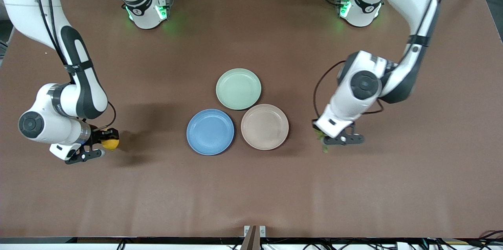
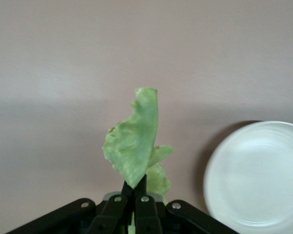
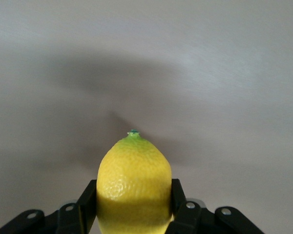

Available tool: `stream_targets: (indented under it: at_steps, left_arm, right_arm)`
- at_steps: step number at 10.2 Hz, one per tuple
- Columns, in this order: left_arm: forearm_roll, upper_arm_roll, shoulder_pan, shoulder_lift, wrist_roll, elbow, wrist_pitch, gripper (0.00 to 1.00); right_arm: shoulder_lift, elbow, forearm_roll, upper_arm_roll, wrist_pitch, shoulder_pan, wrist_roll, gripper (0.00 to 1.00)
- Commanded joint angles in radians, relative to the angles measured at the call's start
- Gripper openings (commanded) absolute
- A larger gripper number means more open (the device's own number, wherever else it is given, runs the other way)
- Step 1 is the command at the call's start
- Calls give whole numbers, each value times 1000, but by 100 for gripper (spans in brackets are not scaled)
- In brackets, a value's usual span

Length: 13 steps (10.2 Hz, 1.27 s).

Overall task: Place lemon and lettuce in plates
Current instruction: 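Carry the lemon onto the blue plate while the left gripper carries lettuce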

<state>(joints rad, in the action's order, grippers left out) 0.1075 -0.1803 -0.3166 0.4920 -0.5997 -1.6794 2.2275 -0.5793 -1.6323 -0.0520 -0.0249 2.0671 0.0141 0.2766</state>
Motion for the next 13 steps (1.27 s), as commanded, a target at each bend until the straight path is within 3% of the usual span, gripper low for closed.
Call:
stream_targets:
  at_steps: [1, 4, 6, 7, 8, 9, 11, 13]
  left_arm:
    - [8, 10, -93, 107, -194, 104, -20, 0]
    - [14, 16, -189, 215, -379, 193, -13, 0]
    - [15, 18, -223, 232, -438, 193, 3, 5]
    - [12, 18, -223, 232, -442, 193, 3, 57]
    - [14, 18, -226, 223, -442, 193, 1, 94]
    - [21, 18, -231, 203, -445, 193, 1, 100]
    - [24, 24, -213, 125, -402, 190, -11, 100]
    - [24, 22, -149, 21, -248, 188, -108, 100]
  right_arm:
    - [10, 112, -48, 95, -137, -25, -199, 0]
    - [4, 126, -48, 265, -113, -35, -506, 0]
    - [-36, 124, -48, 292, -24, -112, -691, 0]
    - [-66, 124, -48, 293, 13, -147, -747, 0]
    - [-95, 124, -48, 293, 78, -189, -805, 0]
    - [-114, 124, -48, 293, 106, -198, -845, 0]
    - [-146, 123, -48, 293, 155, -221, -902, 0]
    - [-183, 123, -48, 293, 185, -232, -907, 0]
